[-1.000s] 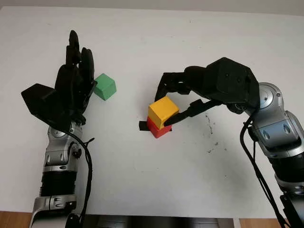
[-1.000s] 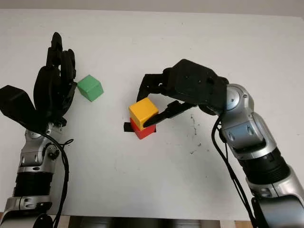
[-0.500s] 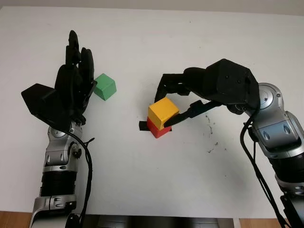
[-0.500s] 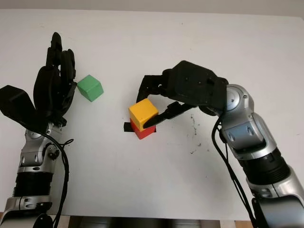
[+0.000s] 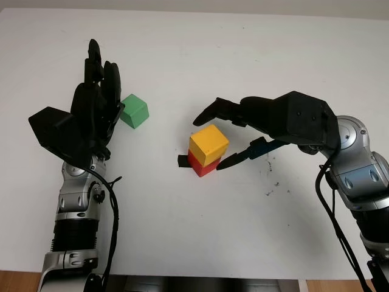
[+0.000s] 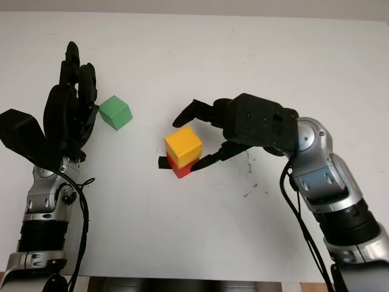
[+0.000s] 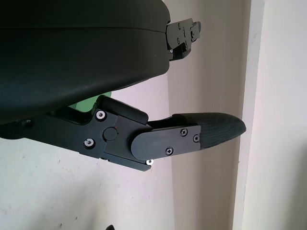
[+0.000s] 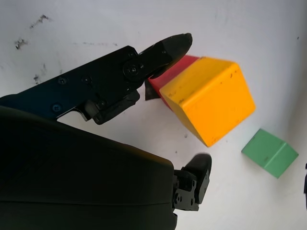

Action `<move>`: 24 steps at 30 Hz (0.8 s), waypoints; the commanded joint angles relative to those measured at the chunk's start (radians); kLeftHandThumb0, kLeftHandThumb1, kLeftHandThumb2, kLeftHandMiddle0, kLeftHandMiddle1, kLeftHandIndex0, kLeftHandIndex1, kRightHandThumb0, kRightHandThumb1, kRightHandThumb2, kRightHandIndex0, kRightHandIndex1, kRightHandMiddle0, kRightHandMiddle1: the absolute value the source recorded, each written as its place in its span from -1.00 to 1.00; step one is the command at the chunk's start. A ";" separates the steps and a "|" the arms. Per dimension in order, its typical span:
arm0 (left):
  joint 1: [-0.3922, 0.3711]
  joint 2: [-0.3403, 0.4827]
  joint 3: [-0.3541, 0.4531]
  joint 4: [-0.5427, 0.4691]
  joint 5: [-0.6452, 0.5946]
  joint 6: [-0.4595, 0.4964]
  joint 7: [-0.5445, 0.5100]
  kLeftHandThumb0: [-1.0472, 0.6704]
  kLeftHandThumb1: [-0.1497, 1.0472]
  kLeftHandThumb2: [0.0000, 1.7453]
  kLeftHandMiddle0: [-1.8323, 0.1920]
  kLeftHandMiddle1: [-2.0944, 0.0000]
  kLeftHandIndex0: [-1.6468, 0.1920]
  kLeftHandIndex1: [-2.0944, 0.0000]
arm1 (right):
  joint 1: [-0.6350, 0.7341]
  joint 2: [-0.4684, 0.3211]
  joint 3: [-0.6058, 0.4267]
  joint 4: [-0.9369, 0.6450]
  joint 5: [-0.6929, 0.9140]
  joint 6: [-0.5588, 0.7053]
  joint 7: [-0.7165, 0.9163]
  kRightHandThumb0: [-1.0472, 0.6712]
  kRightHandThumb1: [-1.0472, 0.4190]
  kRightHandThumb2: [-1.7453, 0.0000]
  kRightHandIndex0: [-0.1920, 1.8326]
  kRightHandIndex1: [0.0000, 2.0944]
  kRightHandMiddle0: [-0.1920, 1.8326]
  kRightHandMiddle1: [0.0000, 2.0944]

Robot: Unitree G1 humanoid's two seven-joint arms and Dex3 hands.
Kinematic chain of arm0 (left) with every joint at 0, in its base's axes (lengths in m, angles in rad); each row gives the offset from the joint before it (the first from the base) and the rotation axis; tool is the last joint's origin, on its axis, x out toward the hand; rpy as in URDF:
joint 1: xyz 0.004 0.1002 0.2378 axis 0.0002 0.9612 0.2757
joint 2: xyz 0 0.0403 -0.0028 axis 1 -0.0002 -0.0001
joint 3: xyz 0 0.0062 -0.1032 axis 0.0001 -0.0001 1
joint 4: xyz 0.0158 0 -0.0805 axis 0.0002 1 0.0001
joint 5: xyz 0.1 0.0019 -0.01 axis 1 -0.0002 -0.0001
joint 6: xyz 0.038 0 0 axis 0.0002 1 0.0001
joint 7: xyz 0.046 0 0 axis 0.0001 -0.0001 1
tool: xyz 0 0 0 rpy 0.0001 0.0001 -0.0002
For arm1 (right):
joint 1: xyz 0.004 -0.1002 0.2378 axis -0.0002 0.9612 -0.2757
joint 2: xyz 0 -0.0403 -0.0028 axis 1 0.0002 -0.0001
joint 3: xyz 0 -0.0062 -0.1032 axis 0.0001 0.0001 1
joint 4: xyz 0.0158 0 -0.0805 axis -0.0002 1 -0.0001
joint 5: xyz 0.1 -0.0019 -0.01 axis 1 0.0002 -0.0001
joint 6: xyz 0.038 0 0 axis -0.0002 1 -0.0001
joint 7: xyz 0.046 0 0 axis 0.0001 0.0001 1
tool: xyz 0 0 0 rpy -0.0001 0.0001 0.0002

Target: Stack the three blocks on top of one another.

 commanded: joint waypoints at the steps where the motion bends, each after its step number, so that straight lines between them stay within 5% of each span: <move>1: 0.002 0.002 -0.004 -0.018 0.005 0.003 -0.001 -0.66 1.00 -0.38 0.96 0.95 1.00 0.96 | 0.011 -0.027 -0.017 -0.028 0.014 -0.012 0.021 -0.51 -0.67 0.94 -0.98 -1.00 -0.97 -0.69; 6: 0.006 0.000 -0.003 -0.021 0.007 -0.001 0.003 -0.66 1.00 -0.39 0.96 0.95 0.99 0.97 | -0.016 -0.108 -0.036 -0.083 0.024 -0.002 0.111 -0.53 -0.66 0.94 -1.00 -1.00 -1.00 -0.97; 8: 0.007 -0.001 -0.003 -0.021 0.008 -0.003 0.007 -0.66 1.00 -0.39 0.95 0.94 0.98 0.96 | -0.025 -0.127 -0.084 -0.105 0.058 0.001 0.128 -0.69 -0.70 0.92 -1.00 -1.00 -1.00 -0.99; 13: 0.009 0.004 -0.004 -0.020 0.007 0.001 0.004 -0.68 1.00 -0.40 0.95 0.95 0.98 0.96 | -0.018 -0.020 -0.339 -0.148 0.292 0.183 0.004 -0.78 -0.80 0.91 -1.00 -1.00 -1.00 -1.00; 19: -0.003 0.016 -0.001 -0.012 0.011 0.002 0.000 -0.66 1.00 -0.42 0.94 0.95 0.98 0.95 | 0.075 0.138 -0.583 -0.104 0.413 0.084 -0.267 -0.74 -1.00 0.64 -0.93 -0.96 -0.89 -0.94; 24: -0.031 0.054 -0.001 0.017 0.028 -0.013 -0.024 -0.65 1.00 -0.52 0.93 0.95 0.96 0.95 | 0.172 0.167 -0.572 -0.020 0.406 0.074 -0.353 -0.65 -1.00 0.33 -0.97 -0.97 -0.94 -0.96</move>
